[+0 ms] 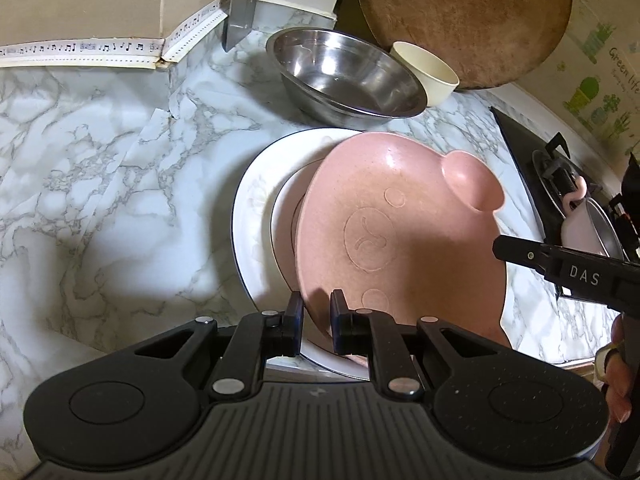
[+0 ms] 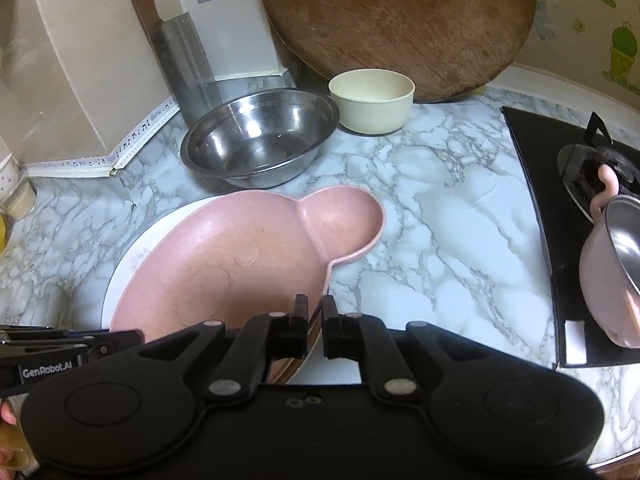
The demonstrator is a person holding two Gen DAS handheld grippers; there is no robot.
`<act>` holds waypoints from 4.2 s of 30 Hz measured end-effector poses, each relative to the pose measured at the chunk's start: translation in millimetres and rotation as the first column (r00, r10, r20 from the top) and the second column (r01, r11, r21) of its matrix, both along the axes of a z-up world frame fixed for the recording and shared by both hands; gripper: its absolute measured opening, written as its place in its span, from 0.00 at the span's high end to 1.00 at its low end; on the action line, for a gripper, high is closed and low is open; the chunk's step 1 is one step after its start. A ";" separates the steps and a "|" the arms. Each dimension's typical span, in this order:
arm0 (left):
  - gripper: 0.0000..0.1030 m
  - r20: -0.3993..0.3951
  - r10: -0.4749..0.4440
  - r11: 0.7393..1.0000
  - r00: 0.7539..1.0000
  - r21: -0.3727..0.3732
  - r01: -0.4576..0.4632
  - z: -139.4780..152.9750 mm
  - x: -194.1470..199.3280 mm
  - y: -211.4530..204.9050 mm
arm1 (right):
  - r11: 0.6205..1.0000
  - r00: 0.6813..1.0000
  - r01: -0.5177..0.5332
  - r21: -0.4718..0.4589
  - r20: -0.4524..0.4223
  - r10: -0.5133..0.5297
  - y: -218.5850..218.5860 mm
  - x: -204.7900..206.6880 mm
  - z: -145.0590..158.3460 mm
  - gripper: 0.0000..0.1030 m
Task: Organize plates and bowls
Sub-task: 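Open both grippers and withdraw from the pink bear-shaped plate, then move both grippers to the rim of the stainless steel bowl, then close both grippers on the steel bowl rim, then lift the steel bowl and carry it toward the plate stack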
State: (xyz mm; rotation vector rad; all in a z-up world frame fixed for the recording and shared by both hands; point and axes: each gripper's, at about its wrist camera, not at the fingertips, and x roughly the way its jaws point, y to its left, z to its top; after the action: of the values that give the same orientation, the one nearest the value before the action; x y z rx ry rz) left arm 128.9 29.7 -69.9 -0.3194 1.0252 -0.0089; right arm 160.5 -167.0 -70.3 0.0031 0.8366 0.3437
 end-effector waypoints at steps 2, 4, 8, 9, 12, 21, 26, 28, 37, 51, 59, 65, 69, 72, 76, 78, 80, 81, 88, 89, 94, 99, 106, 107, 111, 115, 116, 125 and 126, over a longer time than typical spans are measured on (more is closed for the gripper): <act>0.88 -0.005 0.009 1.000 1.000 -0.014 -0.009 -1.6 1.4 2.8 | 1.000 1.000 0.003 0.018 -0.006 -0.003 -2.8 1.1 -0.7 0.92; 0.88 -0.009 0.019 0.999 1.000 -0.031 -0.019 -3.0 2.5 6.1 | 0.999 1.000 0.007 0.042 -0.017 -0.006 -4.7 1.3 -0.8 0.92; 0.88 -0.005 0.026 0.998 1.000 -0.050 -0.026 -3.5 1.4 10.1 | 0.999 1.000 0.004 0.050 -0.023 -0.003 -4.2 -0.4 -0.4 0.92; 0.88 -0.004 0.026 0.998 1.000 -0.048 -0.027 -3.0 1.1 10.4 | 0.999 1.000 0.003 0.049 -0.023 -0.002 -4.0 -1.0 0.0 0.92; 0.87 -0.004 0.032 0.998 0.999 -0.048 -0.032 -2.0 0.6 11.7 | 0.999 1.000 -0.003 0.046 -0.016 0.003 -3.8 -3.7 2.1 0.92; 0.82 0.029 0.033 0.999 0.999 0.023 -0.033 11.2 -7.5 6.9 | 0.998 0.997 -0.058 0.009 0.053 0.058 -1.3 -17.0 15.2 0.89; 0.67 0.072 0.027 0.998 0.997 0.063 -0.031 24.4 -14.0 4.3 | 0.997 0.993 -0.082 0.007 0.084 0.081 -0.4 -24.5 22.2 0.83; 0.58 0.094 0.022 0.996 0.995 0.079 -0.030 30.5 -16.9 3.2 | 0.996 0.991 -0.091 0.003 0.097 0.090 0.6 -27.4 25.0 0.79; 0.47 0.174 0.004 0.992 0.985 0.124 -0.026 56.0 -18.9 0.7 | 0.993 0.978 -0.119 0.013 0.173 0.115 1.4 -38.2 45.1 0.33; 0.22 0.261 -0.005 0.987 0.965 0.158 -0.038 88.0 15.3 -2.6 | 0.990 0.968 -0.131 0.044 0.220 0.118 -3.8 -4.7 79.6 0.04; 0.12 0.251 0.037 0.974 0.967 0.207 -0.091 91.3 61.6 -3.5 | 0.994 0.980 -0.087 0.064 0.187 0.074 -3.2 43.2 79.8 0.03; 0.12 0.234 0.063 0.970 0.970 0.214 -0.114 85.4 98.5 0.4 | 0.996 0.987 -0.048 0.068 0.155 0.037 -2.0 83.0 72.9 0.03; 0.12 0.200 0.083 0.966 0.976 0.224 -0.128 75.8 127.8 2.6 | 0.998 0.991 -0.030 0.062 0.129 0.021 -1.0 109.3 66.9 0.03; 0.12 0.165 0.086 0.967 0.982 0.224 -0.123 64.7 149.7 4.6 | 0.999 0.994 -0.019 0.049 0.105 0.014 1.1 128.2 60.5 0.03; 0.12 0.117 0.110 0.964 0.987 0.229 -0.135 46.1 177.9 9.9 | 0.999 0.998 -0.012 0.039 0.058 0.010 5.0 149.7 47.5 0.04; 0.12 0.100 0.125 0.962 0.987 0.233 -0.145 37.3 188.7 13.4 | 0.999 1.000 -0.006 0.038 0.027 0.005 6.3 161.2 39.2 0.06; 0.12 0.079 0.136 0.960 0.988 0.235 -0.151 28.3 199.4 17.1 | 0.999 1.000 0.000 0.043 -0.003 0.000 7.4 171.7 31.1 0.09; 0.12 0.073 0.139 0.961 0.988 0.232 -0.152 24.4 203.6 18.9 | 0.999 1.000 0.002 0.045 -0.018 -0.001 8.1 176.1 27.2 0.12; 0.12 0.027 0.167 0.963 0.986 0.208 -0.169 1.5 226.6 29.8 | 0.999 0.997 -0.003 0.045 -0.078 0.006 17.2 198.3 3.9 0.28; 0.12 0.022 0.172 0.964 0.985 0.204 -0.173 -0.8 228.9 31.1 | 0.999 0.996 -0.001 0.051 -0.085 0.005 18.3 200.5 2.1 0.30; 0.22 0.013 0.191 0.965 0.982 0.179 -0.190 -9.0 235.6 37.3 | 0.999 0.995 -0.010 0.053 -0.100 0.016 27.1 208.9 -3.9 0.40; 0.43 0.019 0.178 0.968 0.984 0.177 -0.179 -13.6 238.3 37.6 | 0.999 0.994 -0.016 0.048 -0.105 0.021 35.0 212.9 -9.3 0.52; 0.73 0.032 0.170 0.964 0.985 0.202 -0.173 -14.3 236.5 35.2 | 0.999 0.995 -0.026 0.043 -0.095 0.030 40.8 214.4 -11.4 0.66; 0.75 0.033 0.171 0.963 0.985 0.207 -0.174 -13.9 236.6 35.1 | 0.999 0.996 -0.025 0.037 -0.089 0.029 41.8 214.0 -11.5 0.69; 0.80 0.043 0.172 0.963 0.984 0.205 -0.177 -11.5 236.1 37.4 | 1.000 0.997 -0.016 0.022 -0.076 0.017 40.4 213.6 -12.3 0.76; 0.82 0.057 0.168 0.962 0.984 0.209 -0.176 -5.7 233.4 36.9 | 1.000 0.998 -0.003 0.015 -0.062 0.004 38.8 211.0 -9.7 0.80; 0.82 0.062 0.166 0.961 0.984 0.212 -0.176 -3.8 232.5 36.1 | 1.000 0.999 -0.001 0.009 -0.051 0.002 38.7 209.1 -8.1 0.82; 0.82 0.100 0.151 0.962 0.984 0.215 -0.169 17.4 215.0 32.5 | 1.000 1.000 0.017 0.024 0.003 -0.017 35.6 196.7 9.2 0.84; 0.82 0.105 0.148 0.962 0.983 0.214 -0.168 21.1 211.8 31.6 | 0.999 1.000 0.017 0.027 0.006 -0.018 34.7 194.1 12.3 0.84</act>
State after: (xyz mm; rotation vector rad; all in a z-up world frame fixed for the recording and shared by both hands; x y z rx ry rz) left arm 340.8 61.3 -48.8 -0.1939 0.9006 0.2331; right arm 354.6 -132.3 -58.0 0.0345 0.8248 0.3384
